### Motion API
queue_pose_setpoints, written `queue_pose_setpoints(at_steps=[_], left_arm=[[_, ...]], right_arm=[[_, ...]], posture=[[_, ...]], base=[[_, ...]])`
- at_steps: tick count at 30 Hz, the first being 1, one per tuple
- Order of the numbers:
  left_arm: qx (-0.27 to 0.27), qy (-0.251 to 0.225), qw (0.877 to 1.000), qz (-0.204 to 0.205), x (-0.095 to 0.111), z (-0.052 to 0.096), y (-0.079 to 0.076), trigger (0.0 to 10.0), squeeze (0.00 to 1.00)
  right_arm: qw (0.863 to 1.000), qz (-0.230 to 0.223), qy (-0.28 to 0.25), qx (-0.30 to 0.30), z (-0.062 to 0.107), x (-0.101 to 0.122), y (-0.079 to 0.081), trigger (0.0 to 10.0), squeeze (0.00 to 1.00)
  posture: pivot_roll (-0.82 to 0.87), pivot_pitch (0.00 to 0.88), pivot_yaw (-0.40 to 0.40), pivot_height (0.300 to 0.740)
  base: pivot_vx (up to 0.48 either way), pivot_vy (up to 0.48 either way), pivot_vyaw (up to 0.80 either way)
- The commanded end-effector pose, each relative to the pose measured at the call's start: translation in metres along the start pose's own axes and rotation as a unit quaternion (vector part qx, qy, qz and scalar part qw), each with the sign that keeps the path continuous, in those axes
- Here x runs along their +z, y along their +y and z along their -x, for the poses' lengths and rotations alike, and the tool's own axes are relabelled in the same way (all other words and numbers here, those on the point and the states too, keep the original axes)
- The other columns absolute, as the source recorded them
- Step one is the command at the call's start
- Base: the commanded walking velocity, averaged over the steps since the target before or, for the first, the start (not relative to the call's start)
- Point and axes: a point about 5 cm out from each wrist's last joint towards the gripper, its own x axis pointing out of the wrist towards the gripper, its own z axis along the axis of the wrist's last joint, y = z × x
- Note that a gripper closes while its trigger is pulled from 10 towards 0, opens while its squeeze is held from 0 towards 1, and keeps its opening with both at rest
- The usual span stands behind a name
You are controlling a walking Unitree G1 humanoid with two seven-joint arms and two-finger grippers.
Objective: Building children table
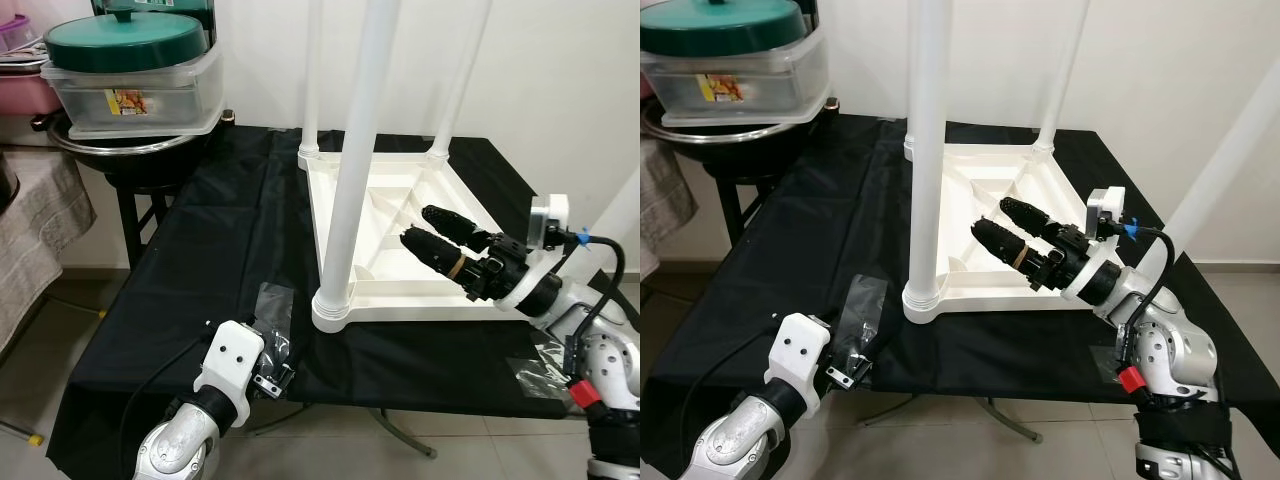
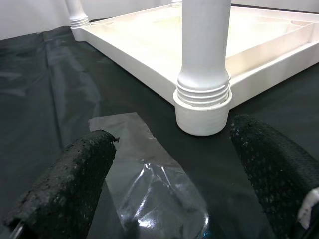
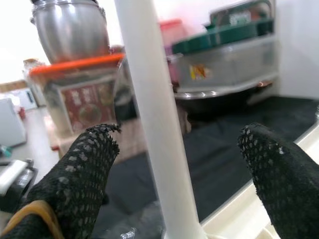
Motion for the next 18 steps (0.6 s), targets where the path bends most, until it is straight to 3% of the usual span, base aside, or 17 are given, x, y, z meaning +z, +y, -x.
queue_pose_setpoints(at_steps=[1, 4, 8, 10, 18], left_arm=[[-0.006, 0.007, 1.000, 0.002, -0.004, 0.002, -0.003, 10.0, 0.00], [-0.013, 0.001, 1.000, 0.008, 0.001, 0.003, -0.007, 10.0, 0.00], [-0.017, 0.000, 1.000, 0.009, 0.002, 0.004, -0.010, 10.0, 0.00], [-0.014, 0.000, 1.000, 0.007, 0.002, 0.004, -0.010, 10.0, 0.00], [-0.012, 0.001, 1.000, 0.009, 0.002, 0.003, -0.010, 10.0, 0.00]], right_arm=[[1.000, 0.010, 0.018, -0.021, 0.000, -0.002, -0.009, 10.0, 0.00], [0.996, 0.052, 0.035, -0.071, -0.011, 0.004, -0.032, 10.0, 0.00], [0.993, 0.070, 0.043, -0.084, -0.017, 0.009, -0.040, 10.0, 0.00], [0.997, 0.062, 0.042, -0.037, -0.024, 0.015, -0.037, 10.0, 0.00], [0.997, 0.035, 0.036, 0.058, -0.038, 0.029, -0.031, 10.0, 0.00]], posture=[[0.08, 0.061, -0.068, 0.740], [0.09, 0.073, -0.072, 0.740], [0.09, 0.077, -0.072, 0.740], [0.09, 0.082, -0.077, 0.740], [0.09, 0.087, -0.083, 0.740]], base=[[0.000, 0.000, 0.00], [0.000, 0.000, 0.00], [0.000, 0.000, 0.00], [0.000, 0.000, 0.00], [0.000, 0.000, 0.00]])
